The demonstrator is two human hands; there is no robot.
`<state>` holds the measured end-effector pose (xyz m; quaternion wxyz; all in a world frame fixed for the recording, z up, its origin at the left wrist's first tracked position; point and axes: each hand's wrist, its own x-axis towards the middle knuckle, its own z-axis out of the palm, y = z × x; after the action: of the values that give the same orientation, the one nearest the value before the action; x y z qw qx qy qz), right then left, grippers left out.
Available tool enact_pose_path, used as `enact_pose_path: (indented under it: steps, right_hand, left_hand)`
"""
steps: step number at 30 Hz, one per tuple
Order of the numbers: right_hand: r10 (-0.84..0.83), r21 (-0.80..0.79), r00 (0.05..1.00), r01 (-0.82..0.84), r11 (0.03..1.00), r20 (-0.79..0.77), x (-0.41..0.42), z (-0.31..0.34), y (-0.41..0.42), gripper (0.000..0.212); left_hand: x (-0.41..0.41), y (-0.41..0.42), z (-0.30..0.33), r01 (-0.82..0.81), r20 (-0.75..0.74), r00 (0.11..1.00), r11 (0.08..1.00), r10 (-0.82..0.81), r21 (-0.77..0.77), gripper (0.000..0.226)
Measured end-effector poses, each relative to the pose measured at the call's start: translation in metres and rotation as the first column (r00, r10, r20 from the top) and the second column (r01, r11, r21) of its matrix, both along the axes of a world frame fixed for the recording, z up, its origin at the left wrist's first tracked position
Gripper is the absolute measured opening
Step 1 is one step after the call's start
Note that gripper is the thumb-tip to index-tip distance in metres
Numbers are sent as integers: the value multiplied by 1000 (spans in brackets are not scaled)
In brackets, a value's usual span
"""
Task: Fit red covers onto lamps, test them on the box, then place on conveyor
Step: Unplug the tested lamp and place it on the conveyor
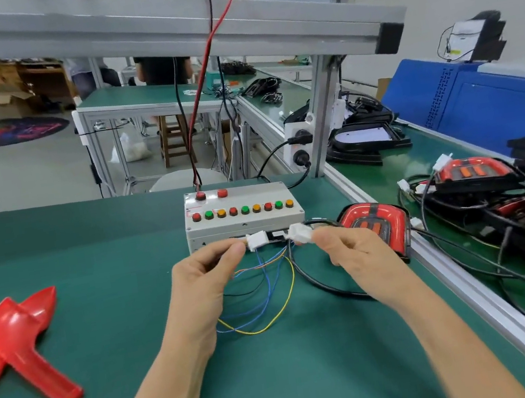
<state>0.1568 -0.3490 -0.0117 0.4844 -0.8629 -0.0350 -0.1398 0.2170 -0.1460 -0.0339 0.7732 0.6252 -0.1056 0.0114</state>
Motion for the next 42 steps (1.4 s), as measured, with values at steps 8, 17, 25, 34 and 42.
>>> enact_pose_path:
  steps: [8,17,25,34,42]
  right_hand:
    - [42,-12,996,-43,999,-83,-2,5,3,45]
    - [10,-35,982,-17,999,-187,-2,13,8,52]
    - [6,46,968,6,999,-249,-2,11,14,55]
    - [-7,52,975,19,998,-222,-3,10,24,50]
    - [1,110,978,22,994,-207,5,-3,33,47]
  left_hand:
    - [-4,3,5,74,22,997,997,-73,-12,12]
    - [-6,3,6,142,65,988,990,-143,19,15]
    - [-4,9,8,125,121,983,987,-137,102,28]
    - [-7,9,12,106,165,976,969,-144,221,26]
    - [-6,8,8,153,55,985,980,-161,125,23]
